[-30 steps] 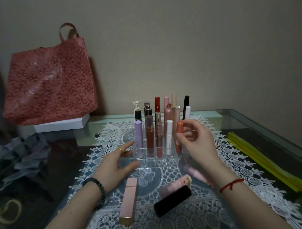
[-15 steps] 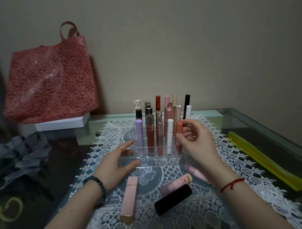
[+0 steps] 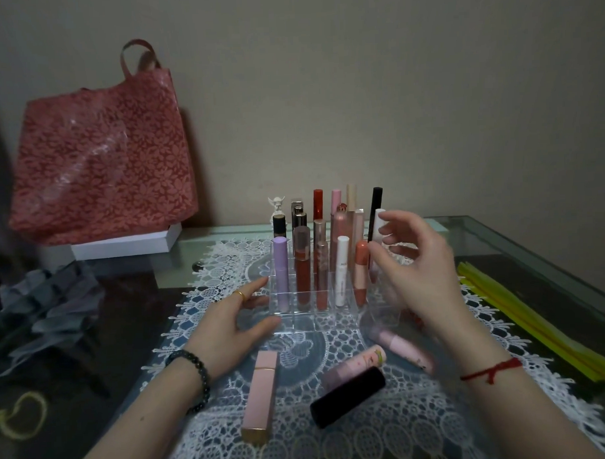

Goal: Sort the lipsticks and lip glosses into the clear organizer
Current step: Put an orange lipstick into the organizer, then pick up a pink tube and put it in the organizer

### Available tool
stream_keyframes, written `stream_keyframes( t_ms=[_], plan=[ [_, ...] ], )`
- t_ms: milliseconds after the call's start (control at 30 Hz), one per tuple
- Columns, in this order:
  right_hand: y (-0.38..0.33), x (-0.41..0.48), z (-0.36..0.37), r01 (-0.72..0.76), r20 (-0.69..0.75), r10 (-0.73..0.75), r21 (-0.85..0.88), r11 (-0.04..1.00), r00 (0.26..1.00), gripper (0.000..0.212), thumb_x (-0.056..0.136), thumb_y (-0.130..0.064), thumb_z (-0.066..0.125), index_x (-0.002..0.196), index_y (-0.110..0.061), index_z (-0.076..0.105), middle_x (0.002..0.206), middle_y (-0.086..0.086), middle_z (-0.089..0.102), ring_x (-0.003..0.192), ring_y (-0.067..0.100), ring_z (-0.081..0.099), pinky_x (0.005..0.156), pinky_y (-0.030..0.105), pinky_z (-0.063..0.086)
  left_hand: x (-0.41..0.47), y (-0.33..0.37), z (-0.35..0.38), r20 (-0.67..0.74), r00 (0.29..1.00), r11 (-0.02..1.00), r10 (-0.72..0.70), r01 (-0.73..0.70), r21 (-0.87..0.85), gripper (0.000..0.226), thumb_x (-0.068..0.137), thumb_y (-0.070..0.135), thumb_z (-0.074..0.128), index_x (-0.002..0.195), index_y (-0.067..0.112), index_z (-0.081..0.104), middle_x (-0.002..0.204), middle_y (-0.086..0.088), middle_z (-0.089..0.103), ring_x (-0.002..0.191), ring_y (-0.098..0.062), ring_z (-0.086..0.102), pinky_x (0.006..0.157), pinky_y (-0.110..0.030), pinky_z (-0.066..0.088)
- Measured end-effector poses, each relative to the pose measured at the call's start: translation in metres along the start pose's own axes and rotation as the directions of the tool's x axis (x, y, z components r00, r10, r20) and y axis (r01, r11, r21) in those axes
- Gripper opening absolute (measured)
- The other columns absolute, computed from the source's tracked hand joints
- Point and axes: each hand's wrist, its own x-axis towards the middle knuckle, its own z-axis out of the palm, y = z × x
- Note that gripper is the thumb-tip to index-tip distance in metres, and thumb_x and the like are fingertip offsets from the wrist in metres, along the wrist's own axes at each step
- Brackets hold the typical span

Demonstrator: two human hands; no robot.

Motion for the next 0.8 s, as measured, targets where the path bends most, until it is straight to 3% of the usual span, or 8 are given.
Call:
stream_keyframes(
  t_ms=[67, 167, 267, 333, 467, 600, 800],
  plan=[
    [-0.005, 0.003, -0.007, -0.014, 0.047, 0.013, 0.019, 1.000, 0.999, 0.033, 0.076, -0.009, 0.068, 0.104, -0.024, 0.059, 0.085, -0.011, 0.060, 0.079, 0.003, 0.057, 0.066, 0.009, 0.044, -0.001, 0.000, 0.001, 0.007, 1.000, 1.000, -0.002, 0.002, -0.006, 0.068, 0.068, 0.045, 0.063, 0.130, 0.038, 0.036, 0.104, 0.023, 0.052, 0.104, 0.004, 0.050, 0.093, -0.019, 0.038],
    [-0.012, 0.005, -0.020, -0.051, 0.264, 0.050, -0.002, 0.999, 0.963, 0.027, 0.076, -0.006, 0.068, 0.093, -0.025, 0.060, 0.080, -0.006, 0.062, 0.070, 0.004, 0.058, 0.061, 0.013, 0.045, -0.001, -0.001, 0.001, 0.018, 1.000, 1.000, -0.004, 0.004, 0.007, 0.067, 0.069, 0.047, 0.062, 0.130, 0.040, 0.036, 0.104, 0.022, 0.052, 0.104, 0.005, 0.050, 0.094, -0.020, 0.038],
    [-0.011, -0.005, -0.033, 0.009, 0.490, 0.086, -0.188, 0.982, 0.868, 0.026, 0.076, -0.009, 0.068, 0.091, -0.027, 0.059, 0.081, -0.009, 0.062, 0.067, -0.003, 0.057, 0.058, 0.009, 0.045, -0.001, -0.001, 0.001, 0.024, 1.000, 1.000, 0.005, -0.005, 0.026, 0.064, 0.069, 0.048, 0.062, 0.127, 0.044, 0.035, 0.103, 0.021, 0.053, 0.102, 0.005, 0.050, 0.093, -0.021, 0.039],
    [-0.006, -0.016, -0.040, 0.065, 0.567, 0.120, -0.294, 0.954, 0.815, 0.025, 0.076, -0.014, 0.068, 0.093, -0.029, 0.058, 0.083, -0.011, 0.059, 0.070, -0.003, 0.056, 0.059, 0.009, 0.045, -0.001, -0.001, 0.001, 0.031, 1.000, 1.000, 0.003, -0.004, 0.014, 0.063, 0.065, 0.053, 0.058, 0.123, 0.048, 0.033, 0.102, 0.020, 0.053, 0.101, 0.004, 0.050, 0.092, -0.020, 0.039],
    [0.004, -0.035, -0.048, 0.081, 0.605, 0.177, -0.374, 0.924, 0.776, 0.020, 0.078, -0.032, 0.067, 0.095, -0.034, 0.057, 0.080, -0.011, 0.057, 0.066, -0.002, 0.054, 0.053, 0.010, 0.041, -0.001, -0.001, 0.002, 0.040, 0.999, 1.000, -0.003, 0.003, 0.011, 0.064, 0.063, 0.053, 0.058, 0.121, 0.049, 0.032, 0.103, 0.018, 0.053, 0.102, 0.003, 0.050, 0.091, -0.020, 0.039],
    [0.013, -0.048, -0.050, 0.116, 0.594, 0.167, -0.408, 0.906, 0.787, 0.012, 0.080, -0.046, 0.060, 0.088, -0.037, 0.057, 0.074, -0.012, 0.056, 0.063, -0.002, 0.052, 0.049, 0.012, 0.039, 0.000, -0.003, 0.002, 0.039, 0.999, 1.000, 0.007, -0.007, 0.011, 0.059, 0.065, 0.050, 0.060, 0.118, 0.050, 0.033, 0.103, 0.014, 0.056, 0.102, 0.003, 0.051, 0.089, -0.020, 0.039],
    [0.018, -0.054, -0.048, 0.117, 0.610, 0.171, -0.403, 0.908, 0.774, 0.014, 0.081, -0.037, 0.059, 0.094, -0.035, 0.058, 0.075, -0.010, 0.059, 0.063, -0.001, 0.054, 0.049, 0.014, 0.039, 0.000, -0.004, 0.004, 0.022, 1.000, 1.000, 0.003, -0.003, -0.007, 0.059, 0.061, 0.054, 0.058, 0.114, 0.054, 0.034, 0.096, 0.018, 0.057, 0.099, 0.006, 0.052, 0.079, -0.012, 0.037]
  ],
)
